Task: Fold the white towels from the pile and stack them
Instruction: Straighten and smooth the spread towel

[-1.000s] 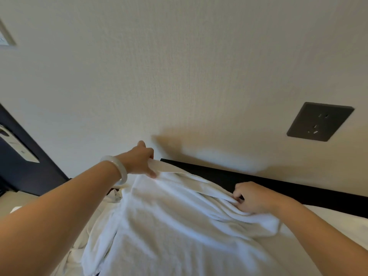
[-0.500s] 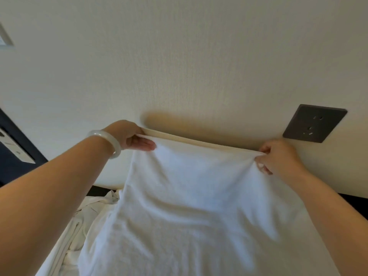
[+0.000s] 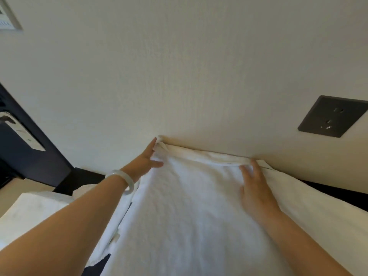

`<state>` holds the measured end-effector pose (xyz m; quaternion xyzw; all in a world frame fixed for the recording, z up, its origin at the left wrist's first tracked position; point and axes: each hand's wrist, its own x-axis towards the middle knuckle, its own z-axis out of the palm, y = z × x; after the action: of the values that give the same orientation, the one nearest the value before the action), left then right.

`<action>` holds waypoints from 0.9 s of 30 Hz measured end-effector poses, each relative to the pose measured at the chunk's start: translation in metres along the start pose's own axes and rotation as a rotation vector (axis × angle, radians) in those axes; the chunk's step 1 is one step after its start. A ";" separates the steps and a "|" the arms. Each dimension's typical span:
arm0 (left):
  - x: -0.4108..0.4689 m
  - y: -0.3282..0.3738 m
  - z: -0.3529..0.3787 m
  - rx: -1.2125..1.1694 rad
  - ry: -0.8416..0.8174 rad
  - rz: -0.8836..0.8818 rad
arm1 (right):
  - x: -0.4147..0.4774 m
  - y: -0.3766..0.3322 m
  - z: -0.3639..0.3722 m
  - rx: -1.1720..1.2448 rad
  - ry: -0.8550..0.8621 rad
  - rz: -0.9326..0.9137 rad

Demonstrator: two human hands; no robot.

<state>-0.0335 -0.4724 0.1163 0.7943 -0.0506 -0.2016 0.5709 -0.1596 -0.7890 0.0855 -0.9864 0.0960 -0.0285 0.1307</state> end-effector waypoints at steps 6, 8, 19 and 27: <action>-0.056 -0.077 0.003 -0.106 0.097 -0.371 | -0.058 -0.041 0.031 -0.151 -0.091 -0.309; -0.081 -0.098 -0.004 -0.223 -0.024 -0.565 | -0.051 -0.032 0.040 -0.192 -0.192 -0.241; -0.145 -0.121 -0.032 -0.613 -0.157 -0.656 | -0.081 -0.021 0.042 -0.226 -0.222 -0.212; -0.137 -0.103 -0.011 0.461 0.284 -0.319 | -0.137 0.025 0.021 -0.228 -0.183 -0.023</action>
<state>-0.1702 -0.3848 0.0593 0.9210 0.1106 -0.1588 0.3381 -0.2971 -0.7800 0.0547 -0.9943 0.0752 0.0711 0.0257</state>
